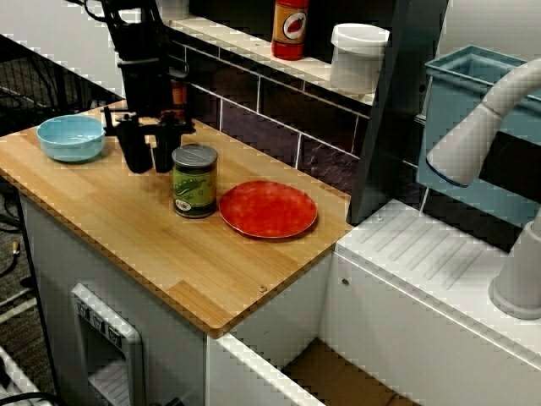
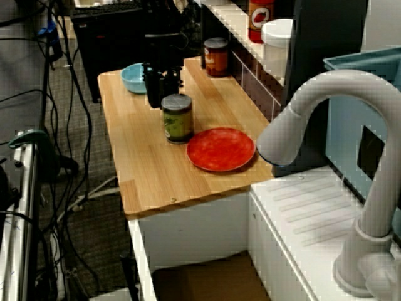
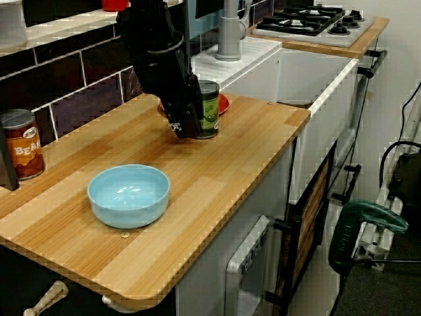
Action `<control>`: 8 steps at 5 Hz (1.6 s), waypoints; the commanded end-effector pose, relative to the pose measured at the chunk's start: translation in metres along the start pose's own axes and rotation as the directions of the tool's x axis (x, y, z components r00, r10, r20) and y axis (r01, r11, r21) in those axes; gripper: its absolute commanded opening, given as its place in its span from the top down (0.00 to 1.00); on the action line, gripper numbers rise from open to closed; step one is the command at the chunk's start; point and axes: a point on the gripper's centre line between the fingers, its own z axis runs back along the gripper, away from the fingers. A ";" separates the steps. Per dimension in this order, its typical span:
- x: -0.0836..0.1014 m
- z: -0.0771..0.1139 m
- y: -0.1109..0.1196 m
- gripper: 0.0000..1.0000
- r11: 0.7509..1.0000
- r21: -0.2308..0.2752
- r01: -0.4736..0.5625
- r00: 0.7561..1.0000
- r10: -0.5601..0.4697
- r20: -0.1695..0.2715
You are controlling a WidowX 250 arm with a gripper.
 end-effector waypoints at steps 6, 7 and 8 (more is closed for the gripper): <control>-0.005 0.054 -0.047 0.00 0.996 -0.058 0.066 0.997 -0.064 0.051; -0.004 0.051 -0.050 0.00 0.996 -0.050 0.071 0.996 -0.068 0.048; -0.005 0.047 -0.053 0.00 0.996 -0.031 0.080 0.995 -0.078 0.061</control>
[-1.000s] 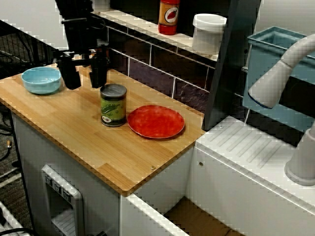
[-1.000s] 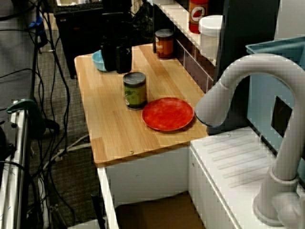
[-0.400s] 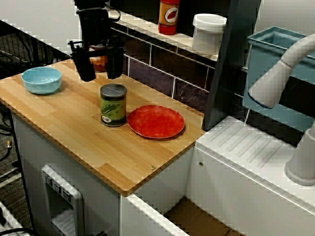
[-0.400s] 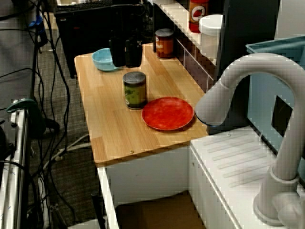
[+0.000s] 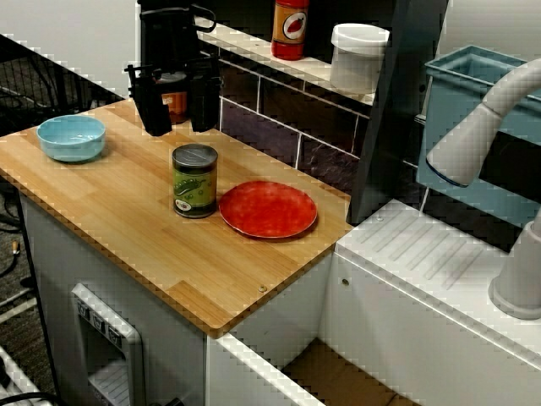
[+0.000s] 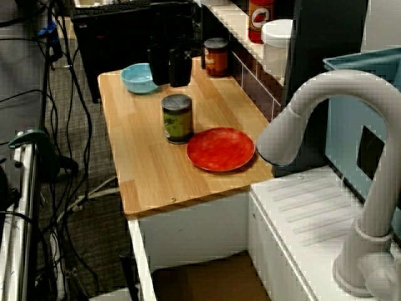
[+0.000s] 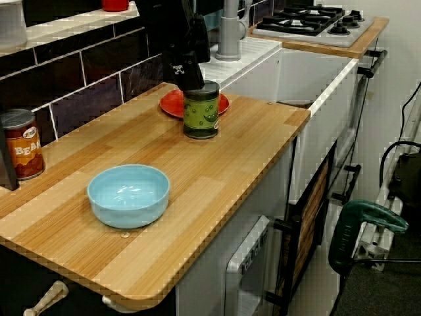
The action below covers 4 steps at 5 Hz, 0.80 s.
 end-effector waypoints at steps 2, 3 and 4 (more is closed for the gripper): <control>-0.005 -0.004 -0.013 0.00 0.997 0.063 0.048 0.994 -0.054 0.092; -0.008 -0.011 -0.016 0.00 0.996 0.077 0.049 0.993 -0.057 0.104; -0.010 -0.021 -0.020 0.00 0.994 0.094 0.046 0.992 -0.057 0.112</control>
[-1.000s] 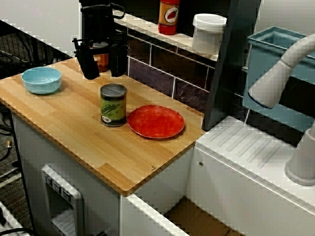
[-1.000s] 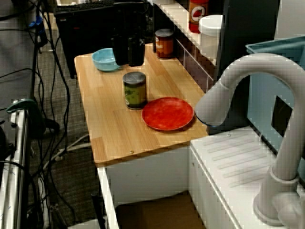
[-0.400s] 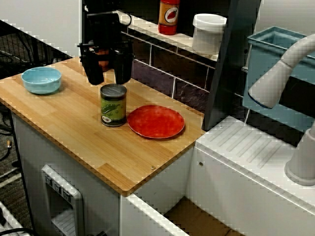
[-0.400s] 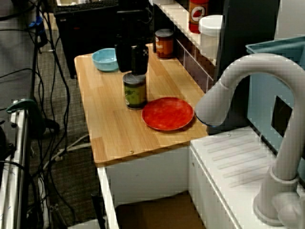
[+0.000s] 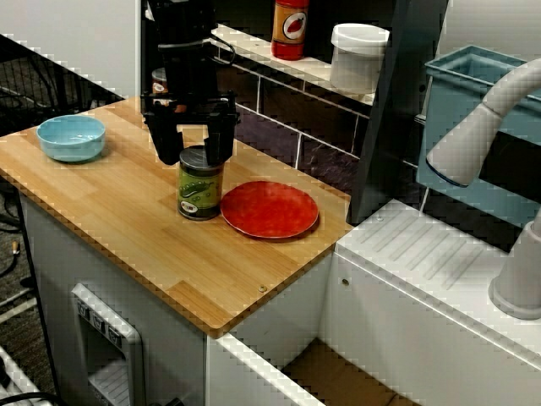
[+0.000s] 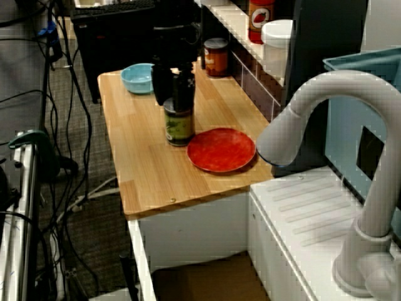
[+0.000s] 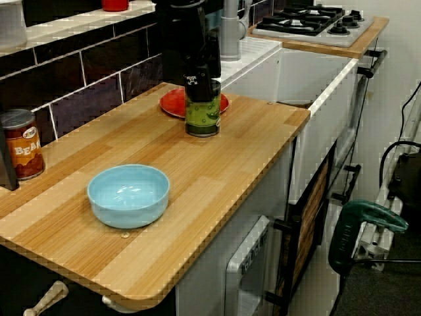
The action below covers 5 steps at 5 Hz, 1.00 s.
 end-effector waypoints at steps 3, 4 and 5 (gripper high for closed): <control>-0.005 -0.006 -0.006 0.00 0.999 0.036 0.008 0.997 -0.010 0.074; -0.006 -0.003 -0.004 0.00 0.999 0.032 0.008 0.997 -0.010 0.077; -0.008 0.000 -0.003 0.00 1.000 0.027 0.011 0.997 -0.013 0.073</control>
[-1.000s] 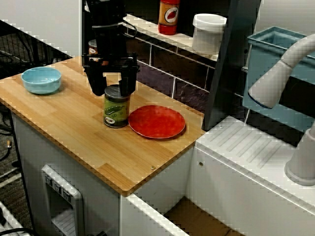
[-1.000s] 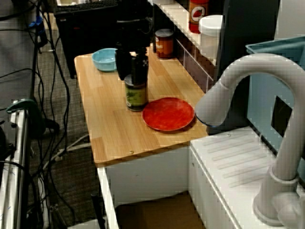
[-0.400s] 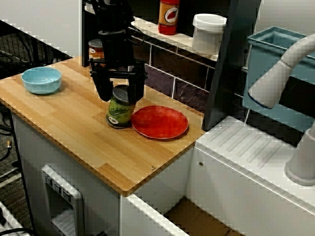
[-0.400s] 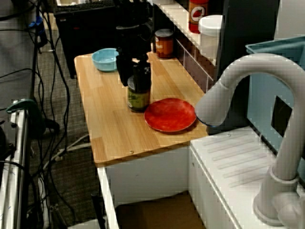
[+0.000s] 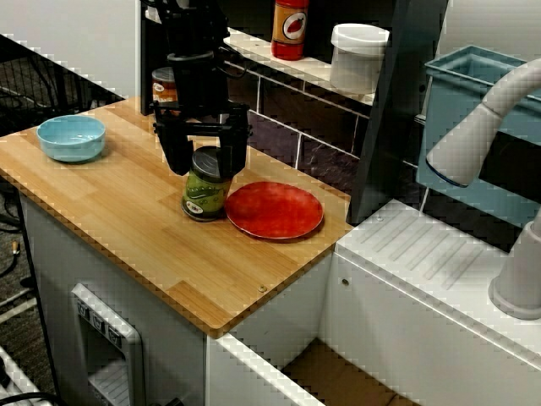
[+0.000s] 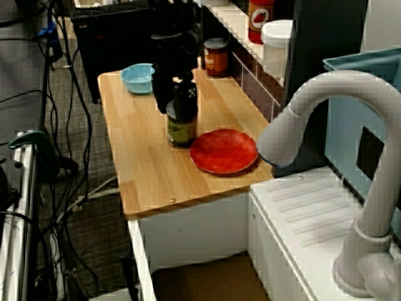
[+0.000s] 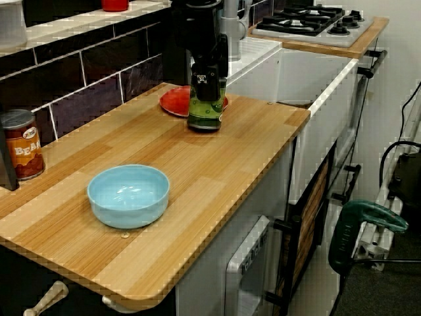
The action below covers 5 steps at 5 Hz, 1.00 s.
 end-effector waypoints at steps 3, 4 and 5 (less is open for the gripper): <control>0.003 0.021 0.032 0.00 0.999 -0.034 -0.042 0.999 0.043 0.022; 0.004 0.029 0.044 0.00 0.997 -0.055 -0.061 0.998 0.062 0.020; 0.007 0.035 0.055 0.00 0.995 -0.063 -0.079 0.996 0.081 0.027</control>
